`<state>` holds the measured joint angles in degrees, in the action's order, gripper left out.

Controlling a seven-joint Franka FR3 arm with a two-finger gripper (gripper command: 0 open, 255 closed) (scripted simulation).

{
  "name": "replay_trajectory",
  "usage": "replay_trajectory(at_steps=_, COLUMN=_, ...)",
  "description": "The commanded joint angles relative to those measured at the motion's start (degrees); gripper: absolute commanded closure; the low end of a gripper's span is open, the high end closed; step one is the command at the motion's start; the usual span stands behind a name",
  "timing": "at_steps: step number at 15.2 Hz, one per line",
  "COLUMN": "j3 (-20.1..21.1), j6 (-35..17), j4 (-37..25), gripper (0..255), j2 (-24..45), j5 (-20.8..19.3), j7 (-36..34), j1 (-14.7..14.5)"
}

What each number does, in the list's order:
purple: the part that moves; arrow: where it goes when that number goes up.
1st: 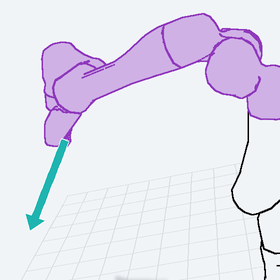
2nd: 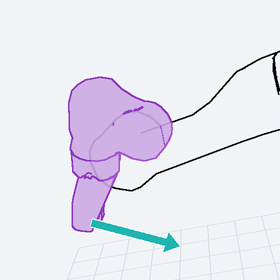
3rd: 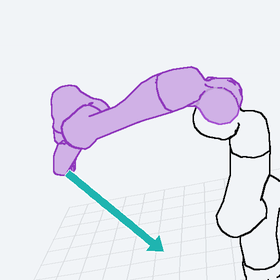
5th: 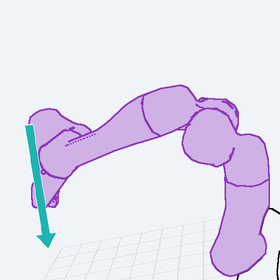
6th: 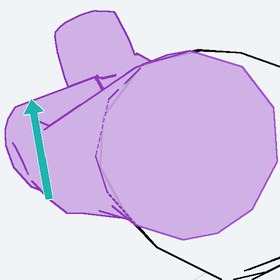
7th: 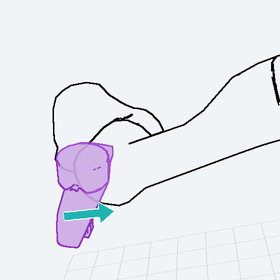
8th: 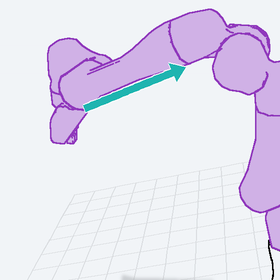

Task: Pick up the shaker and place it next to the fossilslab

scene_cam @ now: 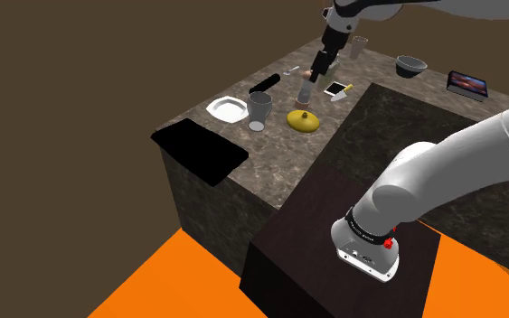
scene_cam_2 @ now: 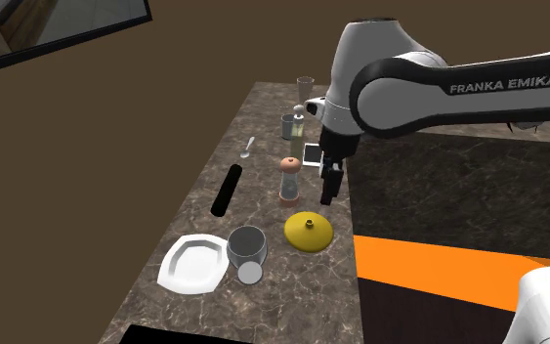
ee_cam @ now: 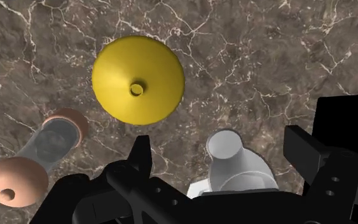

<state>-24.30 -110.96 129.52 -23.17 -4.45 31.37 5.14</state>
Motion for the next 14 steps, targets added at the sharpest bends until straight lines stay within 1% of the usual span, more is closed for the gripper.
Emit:
replay_trajectory(at_steps=1, j3=-2.1, j6=-2.2, j4=-2.2, gripper=0, j2=4.0, j5=0.9, j7=2.5, j1=-0.2)
replay_trajectory(at_steps=5, j3=-6.2, j6=-5.5, j4=-6.9, gripper=0, j2=11.8, j5=4.1, j7=8.4, j1=-0.3)
replay_trajectory(at_steps=9, j3=-9.7, j6=-7.7, j4=-12.8, gripper=0, j2=20.5, j5=9.4, j7=15.1, j1=0.3)
replay_trajectory(at_steps=12, j3=-11.4, j6=-8.4, j4=-18.1, gripper=0, j2=27.6, j5=14.5, j7=20.3, j1=1.7)
replay_trajectory(at_steps=14, j3=-11.8, j6=-8.3, j4=-22.1, gripper=0, j2=32.4, j5=18.1, j7=23.5, j1=3.4)
